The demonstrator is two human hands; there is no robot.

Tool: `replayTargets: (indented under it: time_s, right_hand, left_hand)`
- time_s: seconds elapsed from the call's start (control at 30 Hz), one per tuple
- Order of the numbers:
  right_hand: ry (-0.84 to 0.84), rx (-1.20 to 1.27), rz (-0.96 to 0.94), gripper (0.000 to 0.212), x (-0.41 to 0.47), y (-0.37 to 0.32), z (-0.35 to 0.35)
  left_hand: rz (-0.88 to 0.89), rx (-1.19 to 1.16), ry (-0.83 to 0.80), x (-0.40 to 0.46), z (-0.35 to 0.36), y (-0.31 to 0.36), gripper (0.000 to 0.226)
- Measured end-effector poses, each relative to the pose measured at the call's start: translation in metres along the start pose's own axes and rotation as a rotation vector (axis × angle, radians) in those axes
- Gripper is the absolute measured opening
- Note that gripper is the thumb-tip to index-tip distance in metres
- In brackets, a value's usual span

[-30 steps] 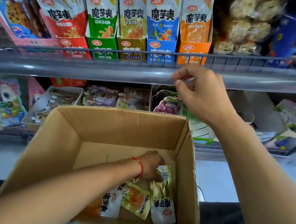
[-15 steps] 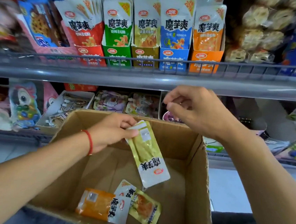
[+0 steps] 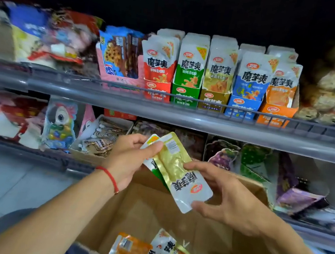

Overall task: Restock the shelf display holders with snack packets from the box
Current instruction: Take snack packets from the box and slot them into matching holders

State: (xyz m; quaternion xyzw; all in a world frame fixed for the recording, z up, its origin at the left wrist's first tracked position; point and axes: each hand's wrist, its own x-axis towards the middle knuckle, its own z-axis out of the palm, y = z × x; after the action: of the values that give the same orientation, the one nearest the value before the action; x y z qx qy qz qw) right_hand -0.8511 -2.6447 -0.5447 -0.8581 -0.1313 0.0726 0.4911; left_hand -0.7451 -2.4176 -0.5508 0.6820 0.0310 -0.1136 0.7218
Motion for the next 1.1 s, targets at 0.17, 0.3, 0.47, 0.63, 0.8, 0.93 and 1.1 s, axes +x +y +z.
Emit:
replayTargets:
  time_s: [0.17, 0.3, 0.47, 0.63, 0.8, 0.93, 1.1]
  right_hand:
    - [0.003, -0.107, -0.054, 0.075, -0.004, -0.006, 0.016]
    - [0.437, -0.248, -0.213, 0.032, 0.011, -0.013, 0.019]
    - [0.713, -0.031, -0.034, 0.022, 0.038, -0.032, -0.023]
    - [0.708, -0.134, 0.013, 0.016, 0.055, -0.052, -0.062]
    - [0.862, -0.470, -0.100, 0.017, 0.085, -0.092, -0.124]
    - [0.949, -0.569, -0.141, 0.017, 0.113, -0.123, -0.156]
    - [0.771, -0.790, 0.035, 0.033, 0.150, -0.115, -0.169]
  left_hand:
    - [0.030, 0.032, 0.045, 0.009, -0.013, -0.005, 0.014]
    - [0.028, 0.004, 0.043, 0.015, -0.019, -0.006, 0.015]
    - [0.129, -0.017, 0.131, 0.020, -0.026, 0.006, 0.011]
    - [0.206, -0.001, 0.116, 0.014, -0.029, 0.011, 0.009]
    - [0.213, -0.005, 0.124, 0.015, -0.028, 0.013, 0.007]
    - [0.214, -0.025, 0.123, 0.019, -0.027, 0.013, 0.007]
    - [0.249, 0.035, 0.096, 0.024, -0.027, 0.015, 0.009]
